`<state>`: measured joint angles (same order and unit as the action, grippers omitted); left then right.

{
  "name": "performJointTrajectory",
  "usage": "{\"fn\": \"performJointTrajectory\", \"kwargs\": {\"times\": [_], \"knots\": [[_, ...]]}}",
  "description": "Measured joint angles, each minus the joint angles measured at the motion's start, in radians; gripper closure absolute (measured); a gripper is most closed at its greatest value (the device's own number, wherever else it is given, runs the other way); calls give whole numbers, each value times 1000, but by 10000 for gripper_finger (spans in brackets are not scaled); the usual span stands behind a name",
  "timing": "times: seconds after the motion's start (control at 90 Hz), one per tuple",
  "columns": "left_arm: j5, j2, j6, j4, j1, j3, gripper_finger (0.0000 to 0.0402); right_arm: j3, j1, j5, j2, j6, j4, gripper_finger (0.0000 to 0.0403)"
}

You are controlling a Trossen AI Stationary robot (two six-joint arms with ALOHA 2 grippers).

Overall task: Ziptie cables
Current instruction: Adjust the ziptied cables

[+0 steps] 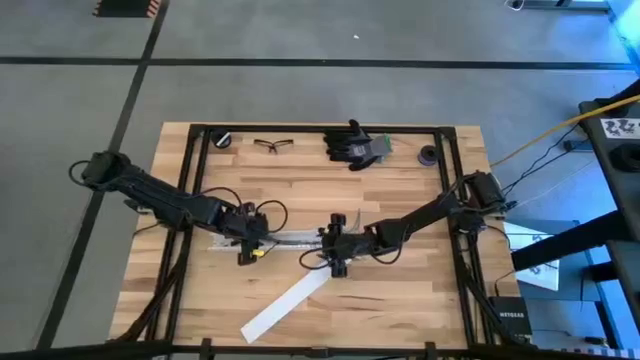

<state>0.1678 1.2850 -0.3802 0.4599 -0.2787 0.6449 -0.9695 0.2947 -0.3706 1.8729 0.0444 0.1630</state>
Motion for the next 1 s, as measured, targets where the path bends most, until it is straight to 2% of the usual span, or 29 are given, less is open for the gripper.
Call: {"fn": "performJointTrajectory", "kwargs": {"times": [0.144, 0.467, 0.733, 0.822, 1.0], "knots": [[3, 0, 21, -2, 0, 0, 253, 0, 0, -40, 0, -33, -41, 187], [3, 0, 21, -1, 0, 0, 253, 0, 0, -34, -73, -51, -86, 313], [1, 0, 48, 0, 0, 0, 253, 1, -29, -28, -126, -78, -150, 388], [1, 0, 41, 0, 0, 0, 253, 0, -48, -30, -126, -108, -146, 400], [1, 0, 37, 0, 0, 0, 253, 0, -87, -12, -126, -130, -152, 391]]}}
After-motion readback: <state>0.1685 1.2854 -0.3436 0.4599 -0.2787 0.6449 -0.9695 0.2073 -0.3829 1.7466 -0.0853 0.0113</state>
